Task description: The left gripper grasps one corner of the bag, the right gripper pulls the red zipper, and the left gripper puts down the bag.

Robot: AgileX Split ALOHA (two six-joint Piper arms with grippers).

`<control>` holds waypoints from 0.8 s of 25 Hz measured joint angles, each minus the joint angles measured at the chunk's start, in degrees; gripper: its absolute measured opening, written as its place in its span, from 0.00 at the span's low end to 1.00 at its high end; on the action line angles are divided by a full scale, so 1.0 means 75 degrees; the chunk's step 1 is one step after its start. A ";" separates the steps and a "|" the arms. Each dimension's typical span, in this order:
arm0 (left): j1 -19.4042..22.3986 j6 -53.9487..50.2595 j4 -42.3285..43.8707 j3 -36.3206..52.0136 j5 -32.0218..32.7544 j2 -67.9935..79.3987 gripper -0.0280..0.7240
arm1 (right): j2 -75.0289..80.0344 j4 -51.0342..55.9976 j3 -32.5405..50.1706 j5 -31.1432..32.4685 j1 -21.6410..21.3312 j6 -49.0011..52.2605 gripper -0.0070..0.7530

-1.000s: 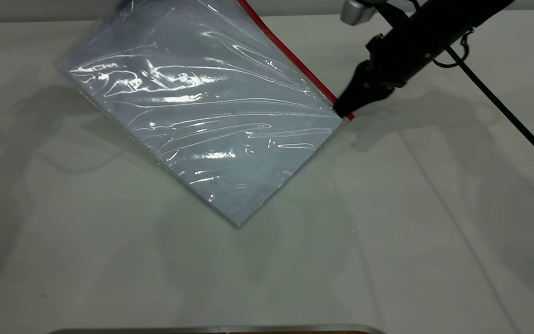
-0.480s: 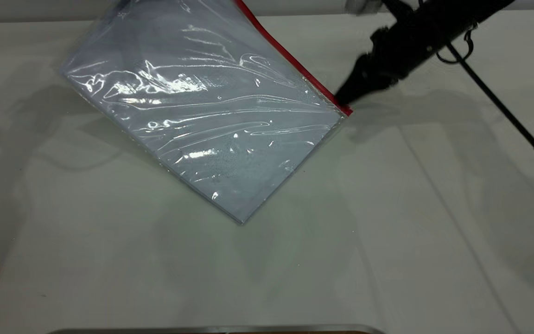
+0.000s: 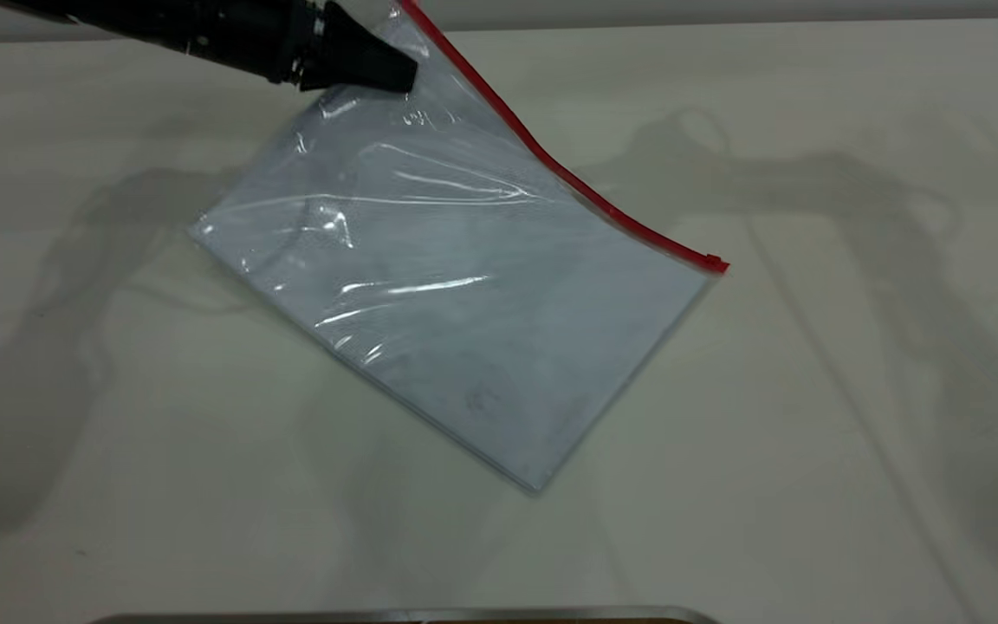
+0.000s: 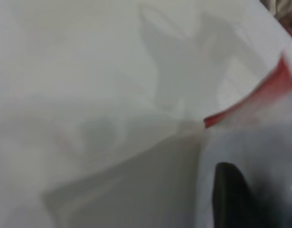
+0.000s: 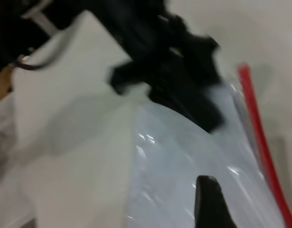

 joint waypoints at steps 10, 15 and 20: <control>0.1070 -0.2374 0.0064 -0.0070 0.1290 -0.2056 0.58 | -0.2904 -0.1475 0.0016 0.0861 0.0000 0.2913 0.62; 0.1149 -0.4148 0.1192 -0.0070 0.1369 -0.3848 0.58 | -0.4444 -0.2806 0.0016 0.1024 0.0000 0.4638 0.62; 0.1134 -0.5729 0.3023 -0.0070 0.1376 -0.5786 0.58 | -0.6008 -0.4596 0.0223 0.1095 0.0000 0.6217 0.62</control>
